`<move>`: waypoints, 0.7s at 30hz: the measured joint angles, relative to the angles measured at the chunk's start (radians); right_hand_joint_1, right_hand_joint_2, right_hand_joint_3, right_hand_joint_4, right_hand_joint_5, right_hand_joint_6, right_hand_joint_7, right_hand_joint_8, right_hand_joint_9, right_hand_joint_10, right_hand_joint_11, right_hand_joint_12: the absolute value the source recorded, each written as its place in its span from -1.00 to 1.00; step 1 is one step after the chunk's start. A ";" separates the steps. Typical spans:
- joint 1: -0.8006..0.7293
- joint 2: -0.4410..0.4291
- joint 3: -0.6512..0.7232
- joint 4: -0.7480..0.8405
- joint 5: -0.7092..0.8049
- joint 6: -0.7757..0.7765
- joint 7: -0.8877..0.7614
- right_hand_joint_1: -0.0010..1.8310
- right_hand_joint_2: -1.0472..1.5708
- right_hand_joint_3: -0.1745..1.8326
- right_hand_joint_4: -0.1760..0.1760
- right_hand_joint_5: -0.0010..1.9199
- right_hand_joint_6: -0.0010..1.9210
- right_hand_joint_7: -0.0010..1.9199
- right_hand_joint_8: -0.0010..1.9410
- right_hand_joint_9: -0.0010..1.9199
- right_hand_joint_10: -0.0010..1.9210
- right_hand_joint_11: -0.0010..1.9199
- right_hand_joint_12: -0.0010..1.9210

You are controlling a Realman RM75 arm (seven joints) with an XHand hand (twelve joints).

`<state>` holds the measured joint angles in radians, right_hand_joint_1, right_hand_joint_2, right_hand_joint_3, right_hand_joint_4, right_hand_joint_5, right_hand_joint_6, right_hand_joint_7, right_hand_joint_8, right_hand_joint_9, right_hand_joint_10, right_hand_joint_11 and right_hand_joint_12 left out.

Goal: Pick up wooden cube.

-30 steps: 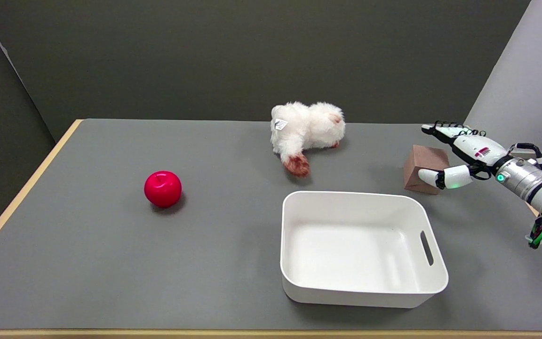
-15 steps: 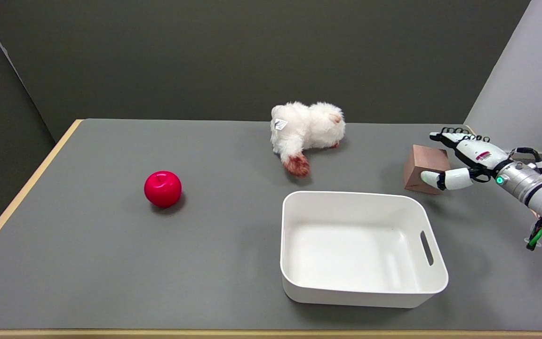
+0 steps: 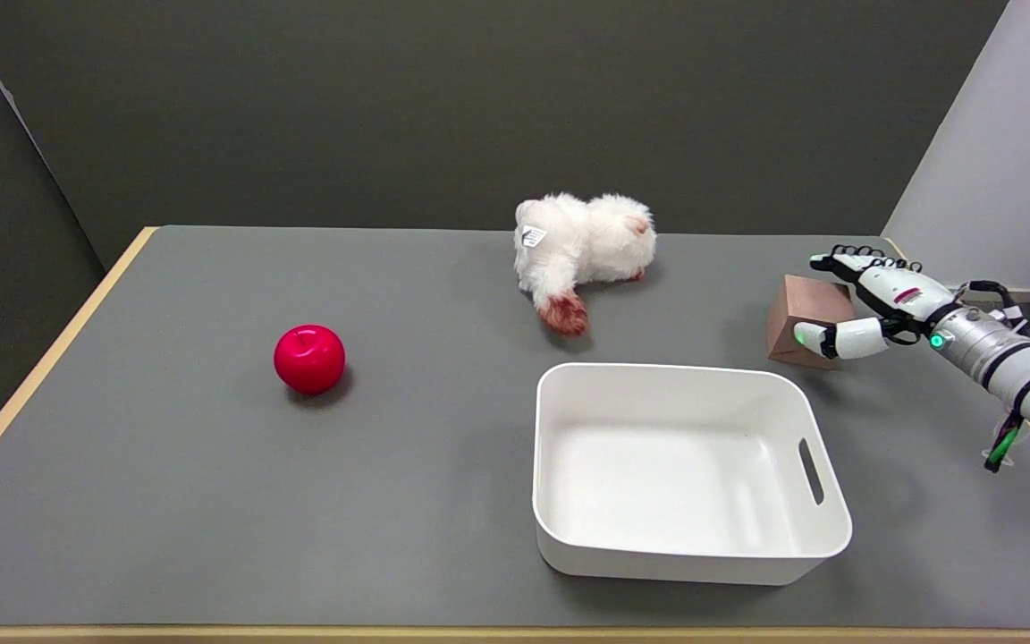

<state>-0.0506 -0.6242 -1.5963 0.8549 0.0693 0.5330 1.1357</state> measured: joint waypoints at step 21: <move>0.174 -0.037 -0.161 -0.086 0.000 0.000 0.002 0.31 0.66 -0.56 -0.88 -0.41 0.63 -0.06 0.27 -0.25 0.33 -0.34 0.77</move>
<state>0.1235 -0.6608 -1.7574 0.7685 0.0694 0.5333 1.1375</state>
